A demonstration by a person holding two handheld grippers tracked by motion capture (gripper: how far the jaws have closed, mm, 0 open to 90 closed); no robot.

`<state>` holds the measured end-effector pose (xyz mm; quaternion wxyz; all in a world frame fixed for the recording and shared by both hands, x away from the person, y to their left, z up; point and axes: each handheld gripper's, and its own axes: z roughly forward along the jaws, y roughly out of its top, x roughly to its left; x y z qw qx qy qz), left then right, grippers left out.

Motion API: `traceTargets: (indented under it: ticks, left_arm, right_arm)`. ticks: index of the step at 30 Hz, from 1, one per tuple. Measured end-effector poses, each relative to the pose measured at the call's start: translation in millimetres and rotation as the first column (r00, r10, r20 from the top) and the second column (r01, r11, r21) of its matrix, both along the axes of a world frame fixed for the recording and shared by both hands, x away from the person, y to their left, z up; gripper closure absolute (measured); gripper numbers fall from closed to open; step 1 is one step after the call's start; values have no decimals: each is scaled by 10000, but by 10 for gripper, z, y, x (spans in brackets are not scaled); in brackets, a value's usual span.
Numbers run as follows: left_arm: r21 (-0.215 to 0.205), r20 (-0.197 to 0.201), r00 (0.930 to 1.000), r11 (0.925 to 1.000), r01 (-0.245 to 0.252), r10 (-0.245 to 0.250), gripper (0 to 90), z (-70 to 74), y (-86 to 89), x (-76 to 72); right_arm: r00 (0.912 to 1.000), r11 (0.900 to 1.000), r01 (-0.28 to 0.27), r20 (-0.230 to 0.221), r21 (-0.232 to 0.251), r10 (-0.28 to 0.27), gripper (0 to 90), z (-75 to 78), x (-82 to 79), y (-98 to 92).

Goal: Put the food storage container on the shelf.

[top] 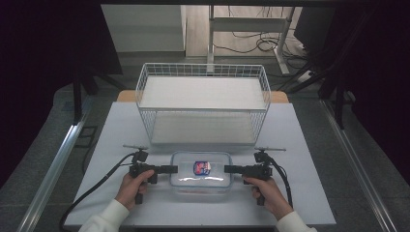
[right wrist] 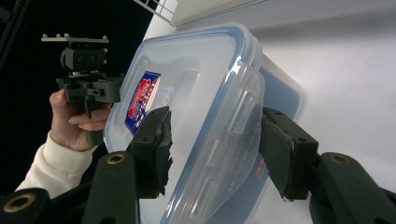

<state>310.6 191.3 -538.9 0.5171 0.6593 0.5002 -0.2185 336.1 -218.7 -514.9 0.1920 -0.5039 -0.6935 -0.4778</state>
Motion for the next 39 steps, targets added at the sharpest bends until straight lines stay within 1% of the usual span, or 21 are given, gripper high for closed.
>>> traceTargets:
  ticks: [4, 5, 7, 9, 16, 18, 19, 20, 21, 22, 24, 29, 31, 34, 35, 39]
  left_arm:
    - [10, 1, 10000, 10000, -1, 1, 462, 0, 0, -2]
    - [8, 4, 10000, 10000, -2, 2, 462, 0, -1, -3]
    - [10, 3, 10000, 10000, 0, 0, 462, 0, 0, -3]
    - [8, 3, 10000, 10000, 4, -4, 463, 0, 0, -3]
    - [-19, -3, 10000, 10000, 13, -13, 464, -2, 2, 2]
    - [-27, -5, 10000, 10000, 26, -26, 465, -5, 3, 6]
    - [-27, -5, 10000, 10000, 26, -26, 465, -5, 3, 6]
    - [-29, -3, 10000, 10000, 26, -26, 465, -5, 4, 6]
    - [-37, 3, 10000, 10000, 5, -5, 465, -5, 3, 4]
    - [-26, 9, 10000, 10000, -8, 8, 465, -4, 2, 0]
    - [-4, 23, 10000, 10000, -47, 47, 465, -3, -2, -6]
    - [-16, 21, 9999, 9999, -101, 101, 468, -2, -5, -8]
    - [-34, 91, 9998, 9999, -166, 166, 473, 2, -4, -9]
    - [-10, 175, 9997, 9998, -187, 187, 487, 16, 4, -14]
    - [4, 287, 9994, 9998, -206, 205, 501, 29, 8, -23]
    - [14, 344, 9991, 9997, -229, 228, 506, 40, 6, -38]
  right_arm:
    - [10000, 10000, 3, 10, -7, -3, 451, -3, 2, -1]
    - [10000, 10000, 10, -3, 36, -9, 435, -7, 3, 1]
    - [9999, 10000, 28, -152, 85, -27, 370, -27, 9, 22]
    - [9997, 10000, -14, -226, 37, 15, 358, -40, 14, 32]
    - [9992, 9999, 47, -403, 124, -42, 375, -47, 21, 25]
    - [9988, 9999, 54, -493, 130, -48, 417, -28, 11, 16]
    - [9988, 9999, 54, -493, 130, -48, 417, -28, 11, 16]
    - [9989, 10000, 37, -463, 84, -33, 442, -20, 6, 1]
    - [9985, 10000, 46, -549, 58, -42, 452, -3, 1, -4]
    - [9987, 10000, 39, -512, 67, -35, 459, -4, -1, -7]
    - [9980, 9998, 82, -624, 160, -72, 461, -4, -7, -10]
    - [9974, 10000, 31, -721, 94, -24, 467, -1, -10, -20]
    - [9962, 9998, 119, -867, 169, -104, 479, -1, -4, -24]
    - [9961, 9997, 137, -871, 197, -119, 490, 1, -7, -29]
    - [9961, 9996, 188, -867, 223, -168, 497, 16, -25, -32]
    - [9965, 9992, 297, -784, 249, -276, 503, 20, -51, -33]
